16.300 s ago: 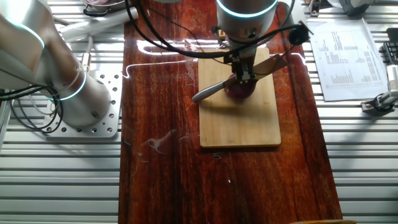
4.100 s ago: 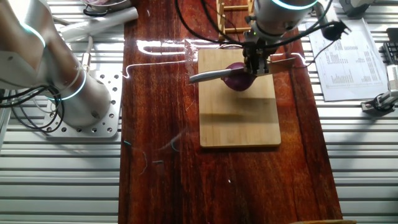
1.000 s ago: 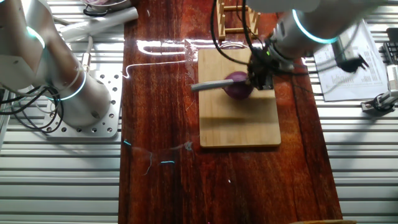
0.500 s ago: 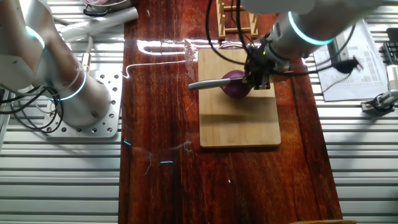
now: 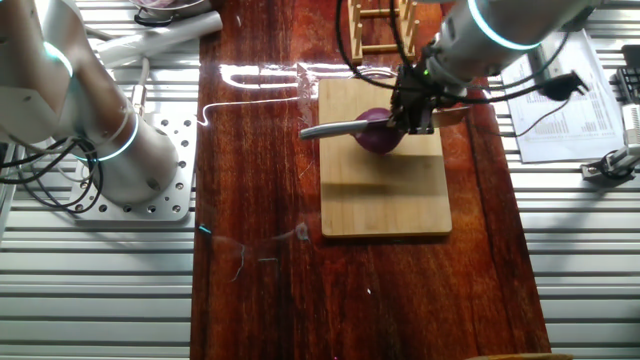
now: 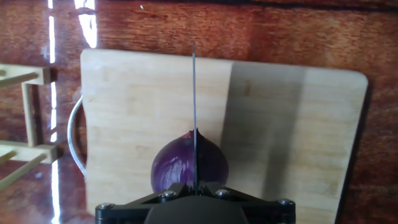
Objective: Chop the onions
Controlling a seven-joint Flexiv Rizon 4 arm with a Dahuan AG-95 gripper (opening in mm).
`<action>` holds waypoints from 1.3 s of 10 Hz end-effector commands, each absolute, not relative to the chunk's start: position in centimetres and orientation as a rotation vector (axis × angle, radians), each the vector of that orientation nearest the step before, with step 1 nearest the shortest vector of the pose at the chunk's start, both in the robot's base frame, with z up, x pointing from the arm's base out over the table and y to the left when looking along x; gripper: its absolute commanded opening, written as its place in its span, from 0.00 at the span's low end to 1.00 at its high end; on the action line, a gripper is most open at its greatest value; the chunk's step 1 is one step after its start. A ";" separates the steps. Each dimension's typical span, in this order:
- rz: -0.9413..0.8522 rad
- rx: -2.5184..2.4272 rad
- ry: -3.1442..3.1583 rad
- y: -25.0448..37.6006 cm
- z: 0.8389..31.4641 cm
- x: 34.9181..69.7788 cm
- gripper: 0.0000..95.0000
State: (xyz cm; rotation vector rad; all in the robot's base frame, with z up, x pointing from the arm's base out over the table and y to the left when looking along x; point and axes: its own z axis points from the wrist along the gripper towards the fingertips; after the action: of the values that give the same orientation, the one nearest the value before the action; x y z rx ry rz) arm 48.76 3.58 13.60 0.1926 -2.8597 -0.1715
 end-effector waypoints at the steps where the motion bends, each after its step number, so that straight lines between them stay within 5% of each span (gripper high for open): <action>1: -0.170 0.193 -2.856 3.6 14.9 48.7 0.00; 3: -0.161 0.196 -2.851 3.5 14.2 49.0 0.00; 7: -0.127 0.226 -2.886 3.4 6.3 48.9 0.00; 13: -0.103 0.227 -2.875 4.1 10.1 48.7 0.00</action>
State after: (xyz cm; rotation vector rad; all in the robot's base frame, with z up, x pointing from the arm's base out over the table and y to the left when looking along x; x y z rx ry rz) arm 48.83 4.24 9.55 0.2048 -2.8732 -0.1288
